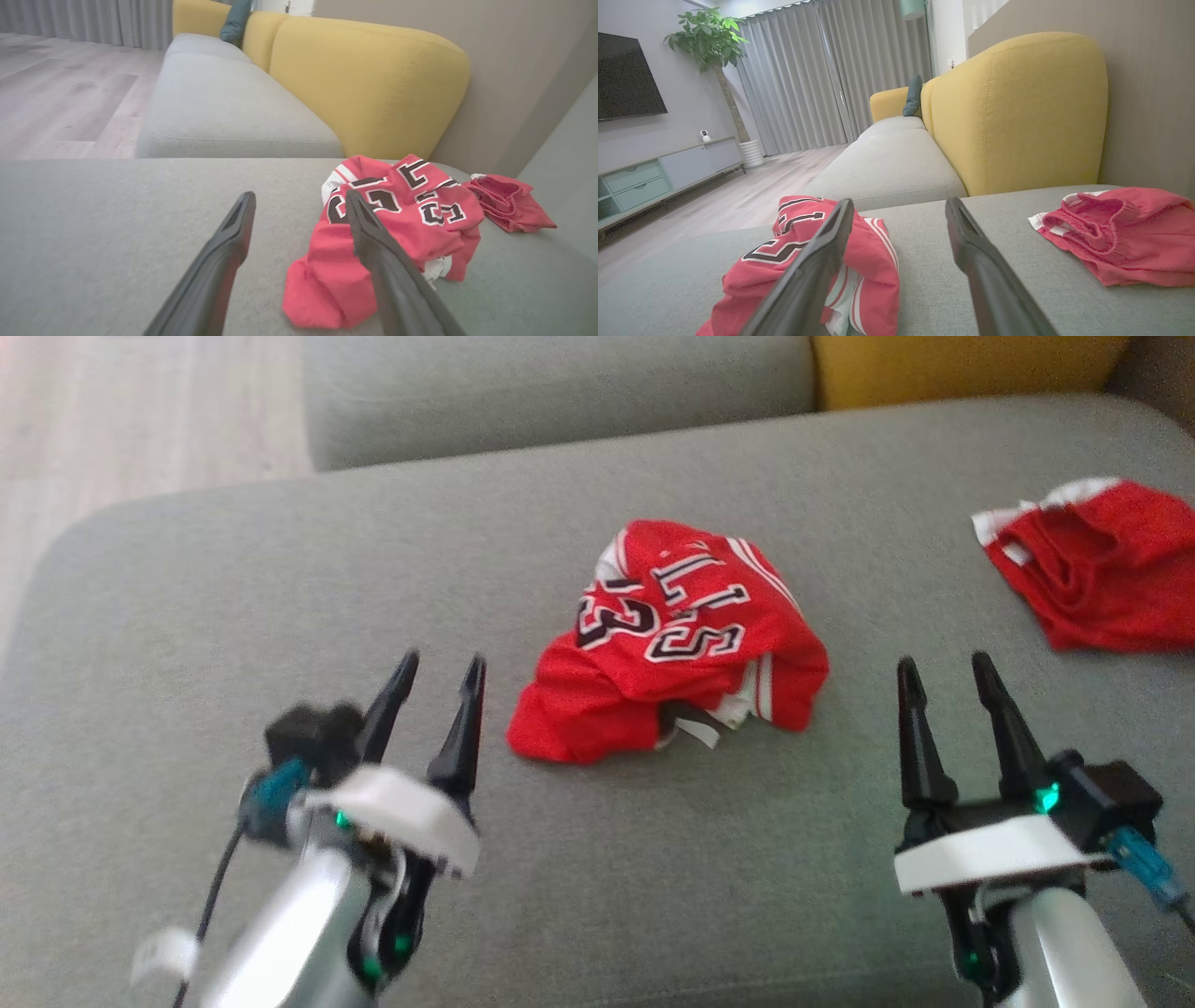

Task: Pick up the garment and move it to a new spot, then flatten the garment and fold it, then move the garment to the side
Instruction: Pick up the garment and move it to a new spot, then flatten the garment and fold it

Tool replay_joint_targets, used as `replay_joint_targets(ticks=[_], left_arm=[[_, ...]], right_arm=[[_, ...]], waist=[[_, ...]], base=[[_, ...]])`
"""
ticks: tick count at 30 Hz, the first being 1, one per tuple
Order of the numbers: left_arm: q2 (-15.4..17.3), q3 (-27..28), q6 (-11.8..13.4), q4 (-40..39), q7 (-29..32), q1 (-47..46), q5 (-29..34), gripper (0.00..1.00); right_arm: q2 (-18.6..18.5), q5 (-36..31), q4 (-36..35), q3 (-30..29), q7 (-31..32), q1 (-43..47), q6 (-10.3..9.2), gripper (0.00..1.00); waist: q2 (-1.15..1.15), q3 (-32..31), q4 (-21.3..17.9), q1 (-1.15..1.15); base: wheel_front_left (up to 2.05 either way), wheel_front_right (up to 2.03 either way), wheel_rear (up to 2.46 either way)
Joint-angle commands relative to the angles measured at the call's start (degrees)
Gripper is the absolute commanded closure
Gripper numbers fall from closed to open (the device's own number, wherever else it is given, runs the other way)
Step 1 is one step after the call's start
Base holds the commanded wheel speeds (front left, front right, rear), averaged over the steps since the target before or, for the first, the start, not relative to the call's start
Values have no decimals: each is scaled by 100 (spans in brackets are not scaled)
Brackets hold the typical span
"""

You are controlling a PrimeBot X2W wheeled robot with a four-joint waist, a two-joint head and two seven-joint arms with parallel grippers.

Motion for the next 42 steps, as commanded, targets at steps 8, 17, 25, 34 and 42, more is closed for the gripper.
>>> replay_joint_targets(ticks=[8, 17, 25, 34, 42], left_arm=[[-30, 980, 328, -983, -69, 1079, 482, 0], [-272, 1414, 334, -1285, -69, 1705, 877, 0], [-491, 1712, 137, -1217, -70, 1775, 1129, 0], [-622, 1894, -31, -1134, -70, 1802, 1284, 0], [-704, 1990, -119, -1076, -70, 1815, 1393, 0]], right_arm=[[-18, -71, -23, -100, -177, 217, 37, 0], [-18, -38, 135, -219, -232, 334, 37, 0], [-18, -11, 295, -144, -246, 279, 37, 0], [-18, -27, 425, -133, -250, 244, 37, 0], [-18, -71, 411, -180, -215, 224, 37, 0]], waist=[[0, -432, 565, 1], [0, -425, 718, 1], [0, -384, 723, 1], [0, -365, 718, 1], [0, -361, 753, 1]], base=[[0, 0, 0], [0, 0, 0], [0, 0, 0], [0, 0, 0], [0, 0, 0]])
